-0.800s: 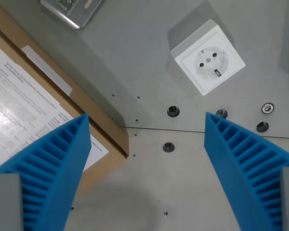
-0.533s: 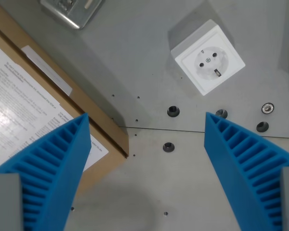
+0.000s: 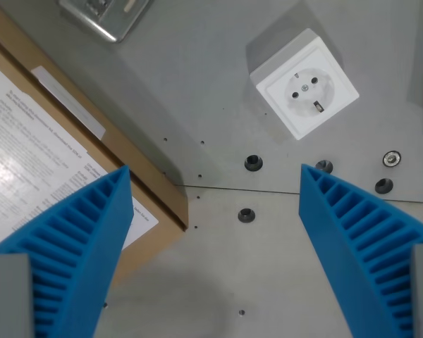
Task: Move above the white socket
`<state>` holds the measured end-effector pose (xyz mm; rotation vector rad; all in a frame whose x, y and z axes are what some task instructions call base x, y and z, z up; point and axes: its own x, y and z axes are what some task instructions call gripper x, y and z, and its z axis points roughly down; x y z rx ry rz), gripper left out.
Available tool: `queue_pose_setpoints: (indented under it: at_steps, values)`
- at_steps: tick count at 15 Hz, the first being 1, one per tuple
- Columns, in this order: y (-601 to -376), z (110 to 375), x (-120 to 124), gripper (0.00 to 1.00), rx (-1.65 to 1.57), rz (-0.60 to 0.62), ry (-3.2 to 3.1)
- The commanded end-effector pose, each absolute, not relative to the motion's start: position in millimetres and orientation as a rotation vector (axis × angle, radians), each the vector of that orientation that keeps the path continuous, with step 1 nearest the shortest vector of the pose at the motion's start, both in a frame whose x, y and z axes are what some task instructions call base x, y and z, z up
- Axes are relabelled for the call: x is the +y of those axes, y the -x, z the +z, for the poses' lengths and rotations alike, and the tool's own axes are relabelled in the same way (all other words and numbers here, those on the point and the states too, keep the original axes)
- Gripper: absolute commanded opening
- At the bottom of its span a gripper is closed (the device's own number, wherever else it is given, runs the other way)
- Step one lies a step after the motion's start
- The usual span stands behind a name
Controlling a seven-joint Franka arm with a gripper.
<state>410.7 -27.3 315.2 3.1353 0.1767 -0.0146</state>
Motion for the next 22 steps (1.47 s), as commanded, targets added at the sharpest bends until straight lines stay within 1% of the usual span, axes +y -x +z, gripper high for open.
queue_pose_setpoints:
  at_steps: [1,9,17,22]
  values:
    - [-411,313,-31,1.0,0.279,0.011,-3.131]
    - [-413,297,-42,1.0,0.451,0.073,-3.114]
    - [-412,272,-56,1.0,0.656,0.15,-3.073]
    - [-412,257,-64,1.0,0.799,0.162,-3.041]
